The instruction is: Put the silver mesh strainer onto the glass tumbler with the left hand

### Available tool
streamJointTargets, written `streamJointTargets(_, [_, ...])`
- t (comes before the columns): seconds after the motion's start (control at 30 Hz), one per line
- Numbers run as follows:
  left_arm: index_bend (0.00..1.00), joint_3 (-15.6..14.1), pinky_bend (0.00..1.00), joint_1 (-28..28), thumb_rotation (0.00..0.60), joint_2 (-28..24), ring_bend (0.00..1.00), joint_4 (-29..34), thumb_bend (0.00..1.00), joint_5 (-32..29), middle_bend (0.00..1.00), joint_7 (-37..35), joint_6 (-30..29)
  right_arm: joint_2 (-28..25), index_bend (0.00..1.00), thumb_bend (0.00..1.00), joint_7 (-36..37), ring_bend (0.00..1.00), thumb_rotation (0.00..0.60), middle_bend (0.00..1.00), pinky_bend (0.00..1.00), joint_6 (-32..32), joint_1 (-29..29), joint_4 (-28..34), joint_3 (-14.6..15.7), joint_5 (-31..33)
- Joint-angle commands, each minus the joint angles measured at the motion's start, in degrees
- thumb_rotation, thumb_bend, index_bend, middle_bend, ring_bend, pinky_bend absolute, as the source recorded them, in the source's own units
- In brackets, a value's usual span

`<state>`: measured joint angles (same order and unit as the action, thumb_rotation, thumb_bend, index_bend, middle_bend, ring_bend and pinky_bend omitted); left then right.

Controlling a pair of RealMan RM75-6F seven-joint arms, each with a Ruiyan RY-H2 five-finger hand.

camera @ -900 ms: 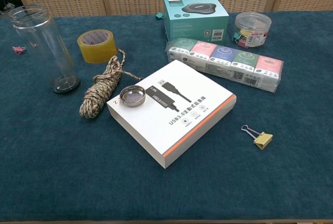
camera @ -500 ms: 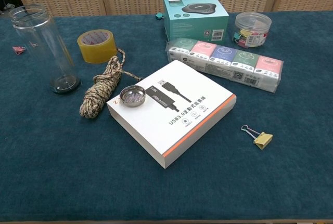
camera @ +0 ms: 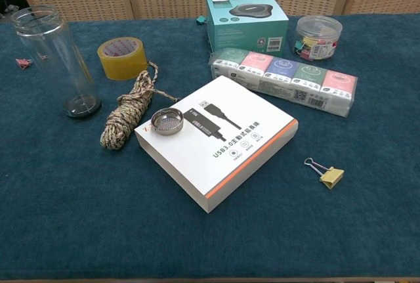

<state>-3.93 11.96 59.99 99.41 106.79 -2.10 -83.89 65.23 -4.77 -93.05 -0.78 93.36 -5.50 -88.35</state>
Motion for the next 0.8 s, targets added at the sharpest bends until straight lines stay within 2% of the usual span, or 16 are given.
streamJointTargets(0.03, [0.00,2.80,0.00,6.84,0.600,0.45,0.00,5.57,0.00,-1.33,0.00,1.51,9.45,-0.29,0.00,0.11,0.49,0.00,0.600,0.00,0.00,0.26,-0.03,0.19,-0.03,0.24])
streamJointTargets(0.17, [0.08,6.63,0.00,12.17,0.600,3.34,0.00,8.04,0.02,-6.57,0.00,4.99,17.37,-0.52,0.00,0.11,1.09,0.00,0.600,0.00,0.00,0.61,-0.04,0.22,-0.14,0.74])
streamJointTargets(0.37, [0.22,12.03,0.00,20.77,0.600,8.65,0.00,7.53,0.14,-18.01,0.00,6.92,29.96,-0.80,0.00,0.11,1.73,0.00,0.600,0.00,0.00,1.59,-0.20,0.06,-0.15,1.53])
streamJointTargets(0.53, [0.27,14.89,0.00,25.14,0.600,14.20,0.00,4.77,0.30,-25.68,0.00,10.91,34.03,-1.13,0.00,0.11,2.58,0.00,0.600,0.00,0.00,2.35,-0.35,-0.13,-0.40,2.48])
streamJointTargets(0.8, [0.30,15.38,0.00,28.92,0.600,19.25,0.00,1.07,0.31,-31.49,0.00,15.34,35.98,-1.92,0.00,0.11,4.56,0.00,0.600,0.00,0.00,2.21,-0.12,0.02,-0.85,3.21])
